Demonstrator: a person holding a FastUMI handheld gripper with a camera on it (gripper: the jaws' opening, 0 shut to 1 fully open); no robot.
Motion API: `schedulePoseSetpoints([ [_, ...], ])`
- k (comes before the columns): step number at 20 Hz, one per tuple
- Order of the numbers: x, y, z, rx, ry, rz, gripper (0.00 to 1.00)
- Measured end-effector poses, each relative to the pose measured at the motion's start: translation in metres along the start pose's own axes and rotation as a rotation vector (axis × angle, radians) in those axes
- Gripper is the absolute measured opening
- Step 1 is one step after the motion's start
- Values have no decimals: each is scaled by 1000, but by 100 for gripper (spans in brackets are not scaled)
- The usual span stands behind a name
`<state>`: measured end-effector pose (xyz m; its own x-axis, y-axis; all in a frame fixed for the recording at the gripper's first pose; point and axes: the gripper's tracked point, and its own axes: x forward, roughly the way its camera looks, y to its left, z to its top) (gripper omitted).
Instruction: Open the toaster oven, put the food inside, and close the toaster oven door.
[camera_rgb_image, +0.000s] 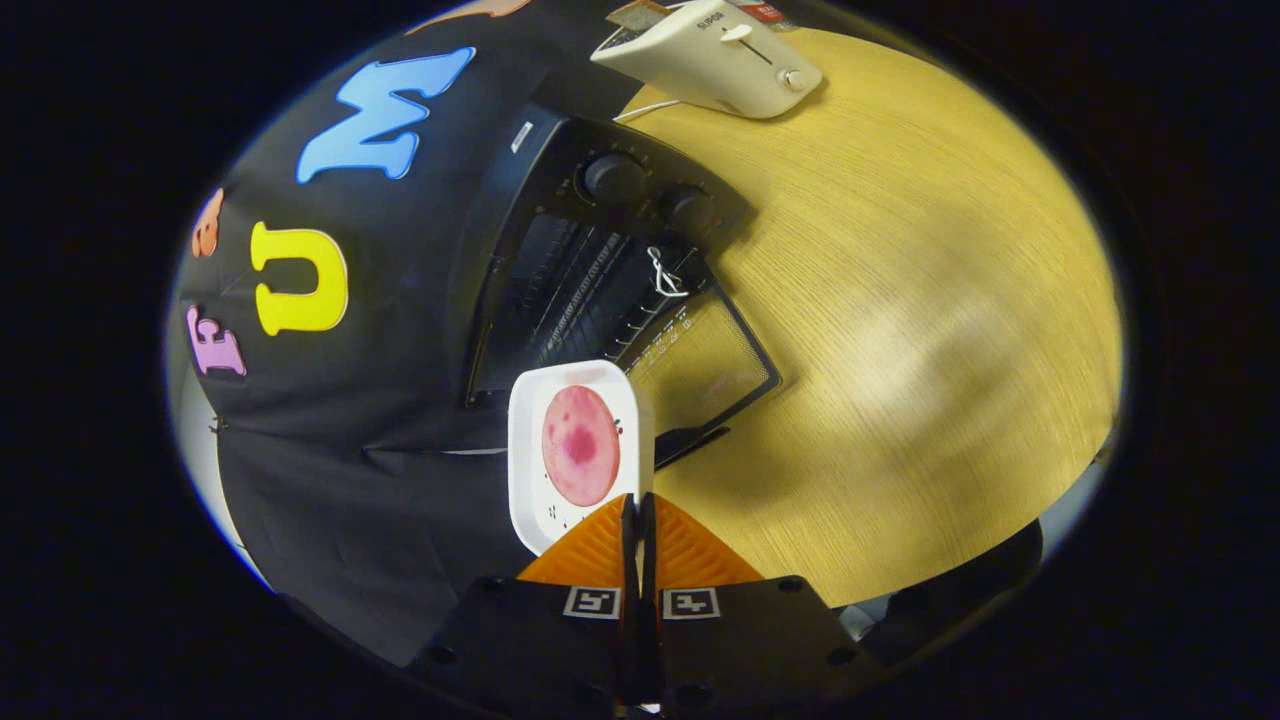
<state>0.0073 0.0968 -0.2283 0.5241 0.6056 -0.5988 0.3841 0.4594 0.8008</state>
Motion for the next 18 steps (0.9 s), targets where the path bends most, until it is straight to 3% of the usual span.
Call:
schedulePoseSetpoints([
  [18, 107, 46, 96, 288, -254, 182, 1],
])
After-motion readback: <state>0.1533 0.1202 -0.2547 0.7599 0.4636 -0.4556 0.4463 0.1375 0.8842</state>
